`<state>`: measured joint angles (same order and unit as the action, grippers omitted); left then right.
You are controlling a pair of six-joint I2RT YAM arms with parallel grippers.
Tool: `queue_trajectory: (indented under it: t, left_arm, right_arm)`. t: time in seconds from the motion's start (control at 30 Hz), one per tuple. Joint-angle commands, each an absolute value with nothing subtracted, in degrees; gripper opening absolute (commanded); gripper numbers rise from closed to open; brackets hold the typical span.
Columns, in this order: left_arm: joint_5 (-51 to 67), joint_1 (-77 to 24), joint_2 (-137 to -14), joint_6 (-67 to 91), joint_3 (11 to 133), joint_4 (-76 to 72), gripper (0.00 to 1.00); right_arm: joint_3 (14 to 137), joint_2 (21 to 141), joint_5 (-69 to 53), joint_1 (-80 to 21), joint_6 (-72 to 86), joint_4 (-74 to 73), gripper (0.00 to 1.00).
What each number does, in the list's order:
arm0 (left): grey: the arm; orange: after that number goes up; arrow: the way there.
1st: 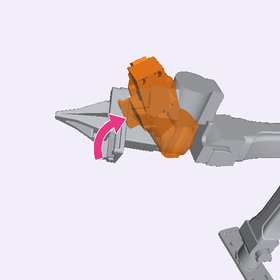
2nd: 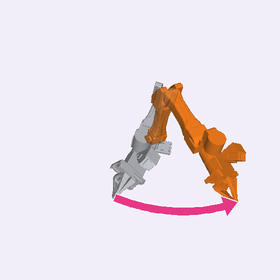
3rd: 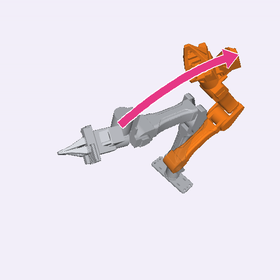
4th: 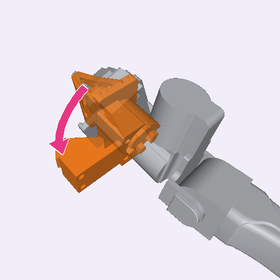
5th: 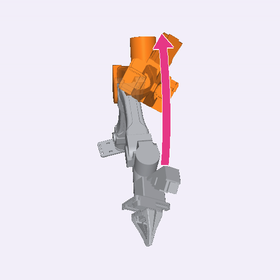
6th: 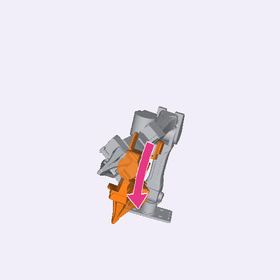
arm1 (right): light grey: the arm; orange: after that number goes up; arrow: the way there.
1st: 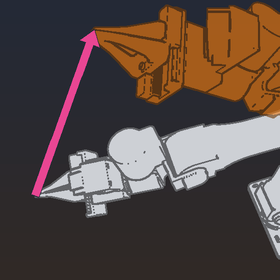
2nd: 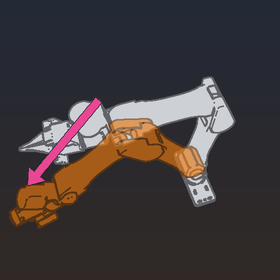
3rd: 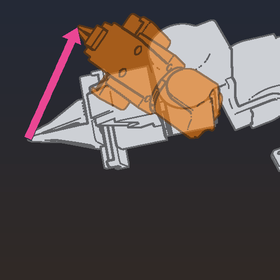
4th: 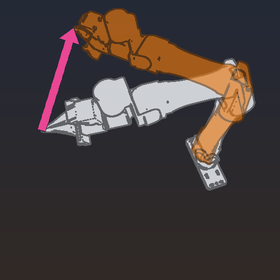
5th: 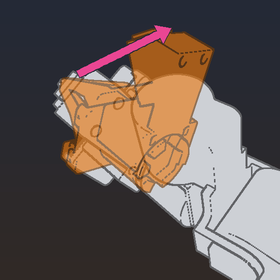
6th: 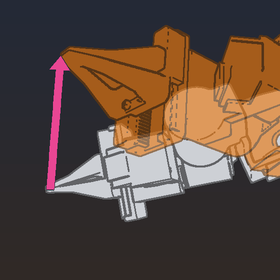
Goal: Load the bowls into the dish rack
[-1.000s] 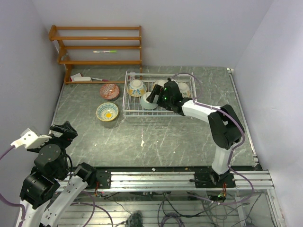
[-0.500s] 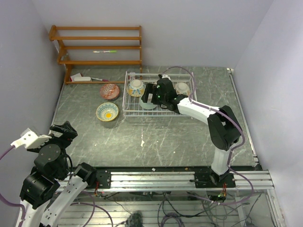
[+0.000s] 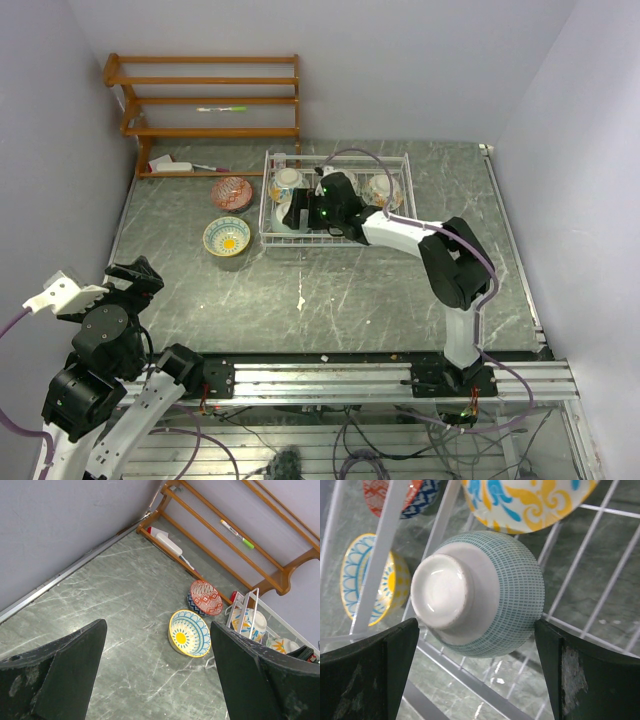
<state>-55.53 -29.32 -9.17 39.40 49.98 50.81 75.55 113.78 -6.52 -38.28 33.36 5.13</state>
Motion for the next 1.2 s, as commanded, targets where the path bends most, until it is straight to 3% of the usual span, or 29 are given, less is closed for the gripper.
queue_trajectory:
  t: [0.0, 0.27, 0.6, 0.8, 1.03, 1.17]
  left_arm:
    - [-57.23, -28.83, -9.14, 39.00, 50.73, 49.53, 0.96]
    - [-57.30, -28.83, -9.86, 39.19, 50.74, 49.89, 0.95]
    - [-52.07, -28.83, -13.82, 33.94, 49.42, 44.77, 0.95]
    - [-40.06, -28.83, -30.19, 31.11, 52.61, 38.19, 0.95]
    - [-35.94, -27.89, -52.54, 29.97, 59.42, 30.14, 0.95]
    - [-25.26, -18.24, -62.13, 30.72, 62.70, 24.79, 0.95]
  right_arm:
    - [76.22, 115.14, -11.03, -39.17, 33.08, 11.72, 0.99]
    - [74.69, 114.29, -11.19, -39.49, 34.63, 16.36, 0.99]
    - [71.79, 101.80, -5.01, -39.31, 32.27, 11.19, 1.00]
    - [68.79, 89.86, -0.65, -37.06, 32.57, 3.32, 1.00]
    - [64.24, 79.37, -3.91, -31.28, 30.84, -4.45, 1.00]
    - [61.69, 75.27, -4.37, -29.23, 28.89, -8.30, 0.99]
